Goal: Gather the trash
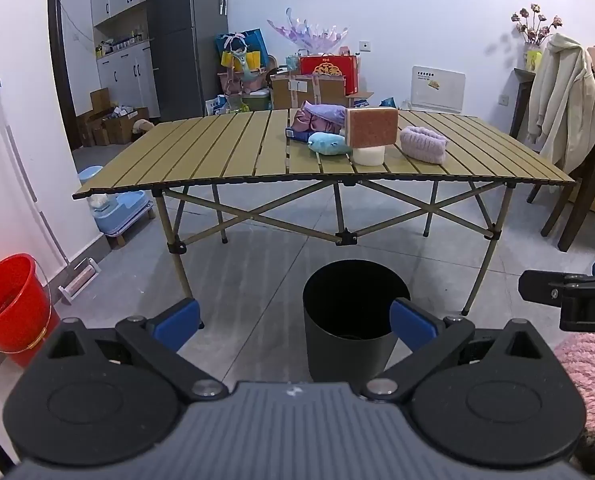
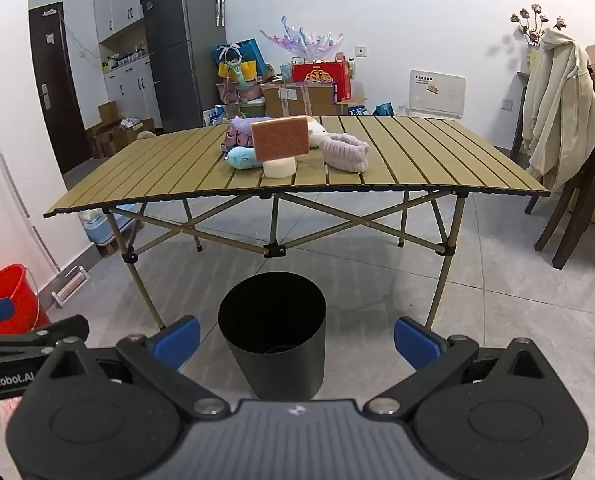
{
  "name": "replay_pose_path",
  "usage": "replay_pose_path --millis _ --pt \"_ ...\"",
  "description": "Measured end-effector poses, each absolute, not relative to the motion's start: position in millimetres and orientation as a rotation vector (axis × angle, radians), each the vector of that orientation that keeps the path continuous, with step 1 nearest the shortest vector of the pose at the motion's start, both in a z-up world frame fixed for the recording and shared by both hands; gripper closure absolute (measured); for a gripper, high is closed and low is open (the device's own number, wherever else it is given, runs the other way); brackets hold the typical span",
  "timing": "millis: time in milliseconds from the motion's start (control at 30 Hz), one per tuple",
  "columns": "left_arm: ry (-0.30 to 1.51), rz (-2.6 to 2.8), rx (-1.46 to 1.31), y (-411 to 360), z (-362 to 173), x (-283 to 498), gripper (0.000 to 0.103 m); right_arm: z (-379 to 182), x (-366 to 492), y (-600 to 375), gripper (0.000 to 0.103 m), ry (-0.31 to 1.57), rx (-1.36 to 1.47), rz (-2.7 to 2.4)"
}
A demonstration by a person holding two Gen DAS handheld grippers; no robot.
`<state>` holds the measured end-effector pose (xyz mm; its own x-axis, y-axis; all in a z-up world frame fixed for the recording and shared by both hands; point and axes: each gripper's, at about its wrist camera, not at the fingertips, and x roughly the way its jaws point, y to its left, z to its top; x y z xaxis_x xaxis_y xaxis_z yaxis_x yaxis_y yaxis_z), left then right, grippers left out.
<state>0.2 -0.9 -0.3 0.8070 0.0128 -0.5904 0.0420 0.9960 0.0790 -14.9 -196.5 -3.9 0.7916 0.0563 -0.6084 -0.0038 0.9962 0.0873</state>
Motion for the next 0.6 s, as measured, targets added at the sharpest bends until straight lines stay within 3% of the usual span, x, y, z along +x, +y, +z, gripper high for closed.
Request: replay_pose_path --millis 600 --pt "0.624 -0.014 0.058 1.8 3.7 -1.1 0.000 -3.1 -15.1 -196.2 0.000 0.661 0.076 0.030"
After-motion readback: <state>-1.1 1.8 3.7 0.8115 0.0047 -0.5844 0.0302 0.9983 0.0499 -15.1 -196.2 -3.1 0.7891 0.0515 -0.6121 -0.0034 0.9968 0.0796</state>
